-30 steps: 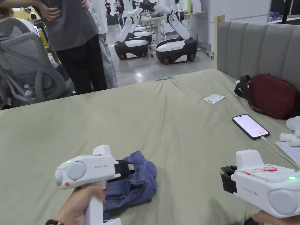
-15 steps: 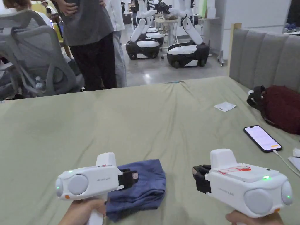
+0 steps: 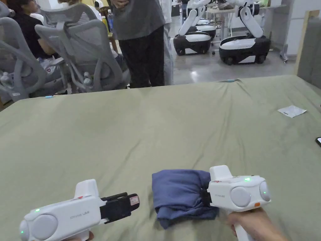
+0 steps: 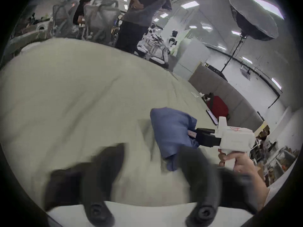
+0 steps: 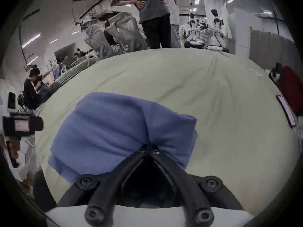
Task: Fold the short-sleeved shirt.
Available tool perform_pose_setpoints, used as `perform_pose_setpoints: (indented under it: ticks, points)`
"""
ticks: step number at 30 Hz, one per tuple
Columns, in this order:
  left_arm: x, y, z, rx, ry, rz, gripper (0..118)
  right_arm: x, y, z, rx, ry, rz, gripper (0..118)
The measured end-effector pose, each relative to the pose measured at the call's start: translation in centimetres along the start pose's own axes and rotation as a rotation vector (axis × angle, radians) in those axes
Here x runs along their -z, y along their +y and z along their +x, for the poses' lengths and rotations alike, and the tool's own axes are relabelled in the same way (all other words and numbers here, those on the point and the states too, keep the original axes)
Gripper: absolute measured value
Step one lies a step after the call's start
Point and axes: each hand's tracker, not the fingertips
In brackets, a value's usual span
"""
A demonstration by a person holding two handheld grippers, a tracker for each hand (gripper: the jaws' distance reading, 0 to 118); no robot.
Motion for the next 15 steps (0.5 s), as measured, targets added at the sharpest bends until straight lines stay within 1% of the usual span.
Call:
perform_pose_setpoints:
  ticks: [1,2,3,4,8,9,10,11,12,15]
  points:
    - [1.6,-0.1,0.1,-0.014,-0.02,-0.024,100,0.3,-0.2,0.3,-0.005,0.009,-0.001,0]
    - [2.9,-0.1,0.5,-0.034,-0.023,-0.033,118,-0.1,-0.2,0.4,0.013,0.023,0.001,0]
    - [4.0,0.0,0.7,-0.047,-0.071,-0.005,114,-0.2,-0.2,0.6,0.028,0.033,0.003,0]
    - [5.6,0.3,0.9,-0.068,-0.088,-0.006,110,-0.3,-0.1,0.8,0.031,0.04,0.003,0]
    - [11.5,1.4,1.7,-0.148,-0.108,-0.042,108,-0.2,-0.3,0.9,0.039,0.049,0.006,0]
    - [12.9,1.6,2.2,-0.165,-0.108,-0.059,102,-0.1,-0.3,0.9,0.038,0.049,0.007,0]
    - [14.1,1.6,2.4,-0.176,-0.097,-0.08,92,0.0,-0.4,0.9,0.038,0.049,0.007,0]
    - [15.1,1.6,2.6,-0.17,-0.078,-0.097,74,-0.1,-0.4,0.9,0.038,0.049,0.008,0]
    - [15.5,1.5,2.8,-0.158,-0.057,-0.091,51,-0.1,-0.4,0.9,0.036,0.047,0.009,0]
    - [14.7,2.1,2.8,-0.131,-0.104,-0.094,34,-0.2,-0.6,0.6,0.029,0.035,0.016,0]
